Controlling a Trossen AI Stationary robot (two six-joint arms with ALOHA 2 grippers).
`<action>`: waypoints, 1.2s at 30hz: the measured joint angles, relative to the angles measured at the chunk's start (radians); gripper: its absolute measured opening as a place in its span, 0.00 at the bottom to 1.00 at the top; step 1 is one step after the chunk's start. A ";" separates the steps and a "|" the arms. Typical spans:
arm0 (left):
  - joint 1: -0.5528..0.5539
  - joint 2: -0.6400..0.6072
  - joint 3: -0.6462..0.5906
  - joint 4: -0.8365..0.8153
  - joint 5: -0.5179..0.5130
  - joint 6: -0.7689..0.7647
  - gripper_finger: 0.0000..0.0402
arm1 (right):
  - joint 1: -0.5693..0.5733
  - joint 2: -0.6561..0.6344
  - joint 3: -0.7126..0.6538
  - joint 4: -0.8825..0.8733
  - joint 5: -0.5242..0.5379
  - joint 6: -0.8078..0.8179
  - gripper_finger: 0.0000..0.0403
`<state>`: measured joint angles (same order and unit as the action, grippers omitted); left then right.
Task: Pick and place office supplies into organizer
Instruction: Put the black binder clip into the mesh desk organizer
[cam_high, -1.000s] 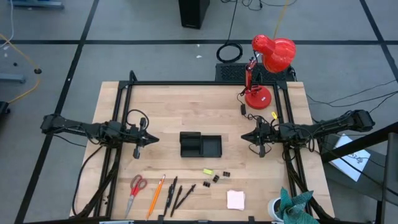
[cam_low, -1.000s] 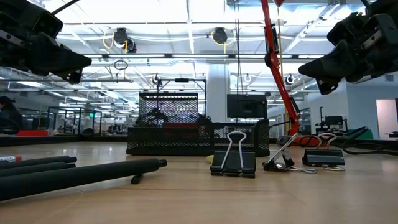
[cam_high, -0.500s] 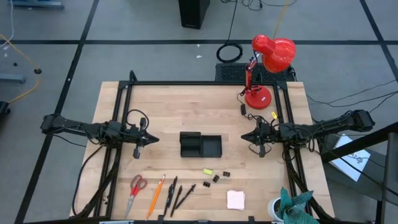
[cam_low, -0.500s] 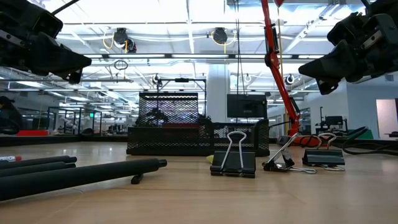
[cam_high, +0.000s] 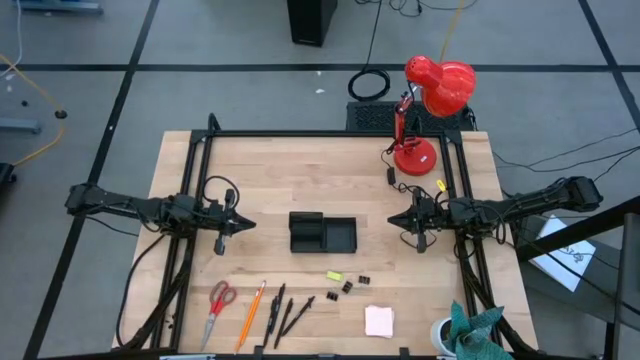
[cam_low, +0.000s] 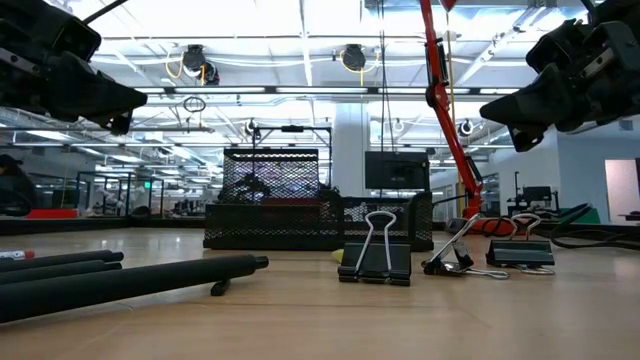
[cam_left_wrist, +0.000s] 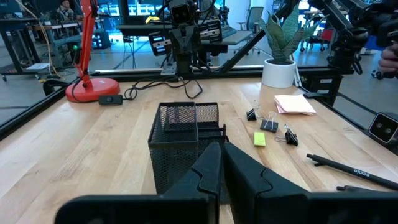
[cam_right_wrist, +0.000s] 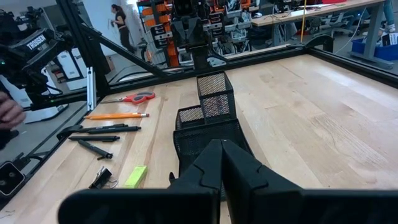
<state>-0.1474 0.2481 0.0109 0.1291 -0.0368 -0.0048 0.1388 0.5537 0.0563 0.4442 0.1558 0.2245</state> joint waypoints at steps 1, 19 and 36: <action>0.000 0.000 0.000 0.002 0.000 0.000 0.06 | 0.000 0.000 0.000 0.000 0.000 0.000 0.00; 0.000 -0.001 0.003 0.418 -0.008 0.051 0.06 | -0.005 0.004 0.000 0.333 0.048 -0.122 0.00; 0.001 0.000 0.001 0.374 -0.065 0.187 0.06 | 0.118 0.206 0.070 0.257 0.112 -0.139 0.22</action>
<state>-0.1465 0.2485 0.0116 0.5035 -0.1016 0.1822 0.2571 0.7592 0.1268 0.7015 0.2681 0.0854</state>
